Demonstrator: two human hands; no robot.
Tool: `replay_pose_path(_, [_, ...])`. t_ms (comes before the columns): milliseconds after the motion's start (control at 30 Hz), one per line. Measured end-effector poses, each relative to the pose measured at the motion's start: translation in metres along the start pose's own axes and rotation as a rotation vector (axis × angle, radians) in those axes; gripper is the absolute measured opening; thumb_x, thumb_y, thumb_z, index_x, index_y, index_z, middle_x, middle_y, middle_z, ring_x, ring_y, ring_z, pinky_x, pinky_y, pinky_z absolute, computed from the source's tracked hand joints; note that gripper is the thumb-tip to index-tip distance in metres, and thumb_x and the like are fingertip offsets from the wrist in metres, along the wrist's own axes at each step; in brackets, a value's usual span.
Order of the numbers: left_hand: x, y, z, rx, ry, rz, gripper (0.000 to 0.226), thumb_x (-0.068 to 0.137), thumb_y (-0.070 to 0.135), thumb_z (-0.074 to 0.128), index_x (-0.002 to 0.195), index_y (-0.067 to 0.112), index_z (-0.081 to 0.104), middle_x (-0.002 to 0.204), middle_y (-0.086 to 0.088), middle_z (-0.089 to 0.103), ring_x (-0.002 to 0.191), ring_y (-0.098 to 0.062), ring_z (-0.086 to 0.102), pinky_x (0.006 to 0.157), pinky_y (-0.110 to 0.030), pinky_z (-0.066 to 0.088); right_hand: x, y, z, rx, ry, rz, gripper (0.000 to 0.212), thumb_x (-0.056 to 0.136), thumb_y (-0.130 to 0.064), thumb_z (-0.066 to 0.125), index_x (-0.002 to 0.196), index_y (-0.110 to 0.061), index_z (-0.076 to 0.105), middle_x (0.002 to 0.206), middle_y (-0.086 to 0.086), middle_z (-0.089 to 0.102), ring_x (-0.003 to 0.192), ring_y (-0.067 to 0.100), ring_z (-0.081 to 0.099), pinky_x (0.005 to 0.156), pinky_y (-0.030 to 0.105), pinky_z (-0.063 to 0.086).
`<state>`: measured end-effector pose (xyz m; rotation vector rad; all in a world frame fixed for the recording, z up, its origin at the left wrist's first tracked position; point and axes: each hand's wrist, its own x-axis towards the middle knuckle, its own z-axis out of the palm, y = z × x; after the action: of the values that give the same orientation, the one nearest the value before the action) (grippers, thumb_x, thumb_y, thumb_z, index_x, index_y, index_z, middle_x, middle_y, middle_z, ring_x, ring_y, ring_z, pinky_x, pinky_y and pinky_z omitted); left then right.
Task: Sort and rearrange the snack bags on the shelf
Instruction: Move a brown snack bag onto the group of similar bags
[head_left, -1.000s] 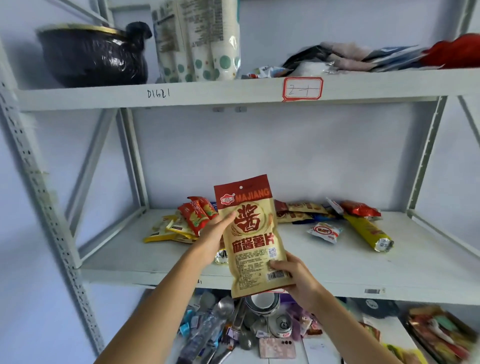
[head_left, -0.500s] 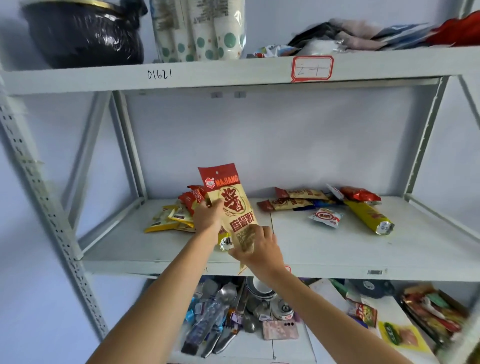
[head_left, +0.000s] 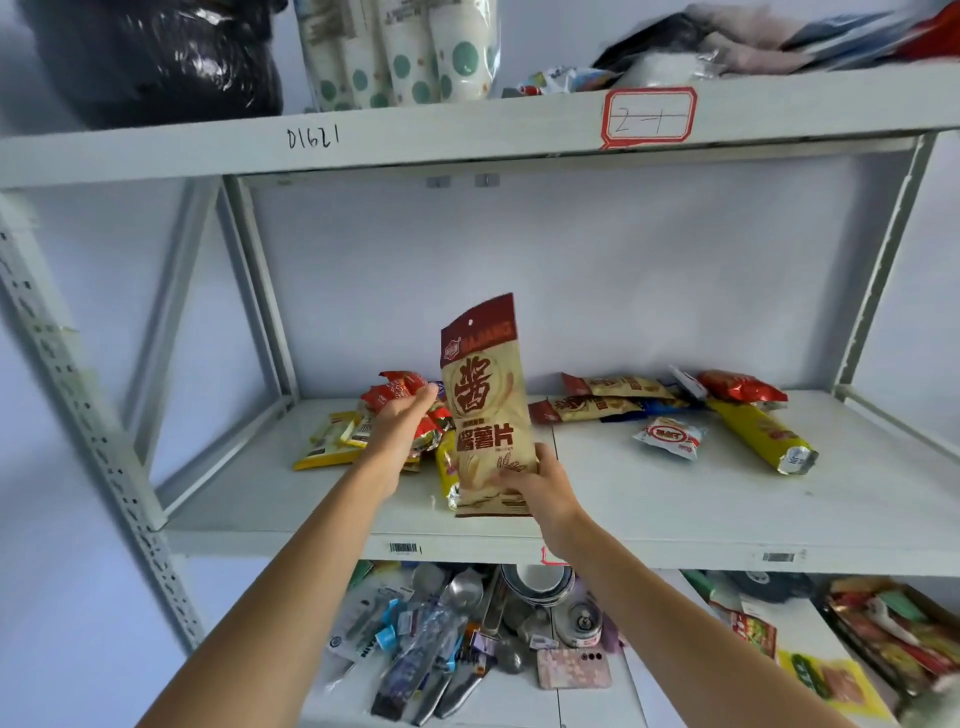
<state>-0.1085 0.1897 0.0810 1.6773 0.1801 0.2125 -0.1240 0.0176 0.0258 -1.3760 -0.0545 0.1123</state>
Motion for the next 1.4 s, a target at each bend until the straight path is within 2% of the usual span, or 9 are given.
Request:
replay_pose_path(200, [0.045,-0.019,0.015,-0.236,-0.069,-0.313,0.039,0.090,0.042,0.060,0.122,0.020,0.053,0.121,-0.002,0.061,0.110,-0.022,0.056,0.071,-0.036,0.049,0.048,0.005,-0.014,0.167,-0.124,0.185,0.039,0.082,0.000,0.067,0.120,-0.005,0.057,0.105,0.014,0.071,0.086,0.022,0.069,0.070,0.030,0.055])
replay_pose_path(367, [0.118,-0.034,0.032,-0.208,0.051,-0.249,0.017,0.092,0.012,0.058,0.107,0.017,0.062,0.110,-0.008,0.066,0.095,-0.024,0.061,0.083,-0.041,0.052,0.122,0.016,-0.019,0.106,-0.092,0.232,0.036,0.081,-0.007,0.072,0.115,-0.004,0.061,0.097,0.010,0.072,0.079,0.019,0.069,0.068,0.028,0.056])
replay_pose_path(567, [0.209,-0.055,0.051,-0.006,0.184,-0.215,0.024,0.088,0.011,0.063,0.113,0.013,0.063,0.107,-0.005,0.067,0.100,-0.024,0.061,0.093,-0.045,0.050,0.227,0.032,-0.022,-0.127,-0.003,0.281,0.036,0.075,-0.009,0.079,0.108,-0.004,0.065,0.097,0.010,0.072,0.074,0.016,0.066,0.069,0.023,0.054])
replay_pose_path(733, [0.274,-0.054,0.055,0.208,0.196,-0.180,0.021,0.091,0.019,0.062,0.107,0.007,0.065,0.093,-0.004,0.065,0.086,-0.023,0.062,0.078,-0.036,0.054,0.297,0.038,-0.011,-0.082,0.011,0.408,0.042,0.065,-0.017,0.087,0.101,-0.004,0.069,0.098,0.013,0.074,0.088,0.028,0.070,0.089,0.043,0.055])
replay_pose_path(933, [0.314,-0.046,0.050,0.619,0.121,-0.131,0.019,0.093,0.022,0.055,0.094,0.003,0.057,0.092,-0.008,0.062,0.069,-0.015,0.053,0.064,-0.028,0.049,0.342,0.042,-0.005,-0.567,0.018,0.232,0.034,0.090,-0.021,0.060,0.121,-0.006,0.061,0.114,0.009,0.067,0.099,0.023,0.062,0.080,0.029,0.047])
replay_pose_path(1067, [0.305,-0.050,0.042,0.793,-0.017,-0.033,0.047,0.095,0.027,0.053,0.134,0.001,0.049,0.122,-0.013,0.062,0.097,-0.021,0.060,0.088,-0.034,0.049,0.340,0.044,-0.012,-0.913,-0.082,0.087,0.039,0.093,-0.021,0.046,0.130,-0.011,0.056,0.122,0.009,0.062,0.095,0.019,0.057,0.071,0.027,0.043])
replay_pose_path(1167, [0.291,-0.045,0.037,0.858,-0.127,0.040,0.045,0.097,0.030,0.051,0.137,0.009,0.049,0.135,-0.009,0.056,0.118,-0.021,0.057,0.101,-0.034,0.045,0.330,0.034,-0.021,-1.011,-0.106,0.019,0.043,0.094,-0.025,0.047,0.135,-0.014,0.051,0.128,0.011,0.059,0.096,0.020,0.058,0.076,0.030,0.047])
replay_pose_path(1300, [0.263,-0.033,0.040,0.980,-0.189,0.173,0.036,0.097,0.030,0.050,0.129,0.014,0.057,0.125,-0.005,0.064,0.103,-0.019,0.064,0.090,-0.033,0.050,0.302,0.016,-0.036,-1.163,-0.089,-0.058,0.045,0.095,-0.030,0.049,0.138,-0.017,0.047,0.138,0.007,0.053,0.123,0.024,0.052,0.095,0.034,0.045])
replay_pose_path(1400, [0.235,-0.028,0.048,1.073,-0.258,0.260,0.032,0.098,0.029,0.049,0.126,0.016,0.059,0.120,-0.005,0.066,0.083,-0.013,0.065,0.069,-0.024,0.050,0.275,0.008,-0.053,-1.230,-0.061,-0.077,0.027,0.095,-0.030,0.050,0.120,-0.023,0.057,0.128,0.007,0.053,0.120,0.022,0.049,0.096,0.034,0.042])
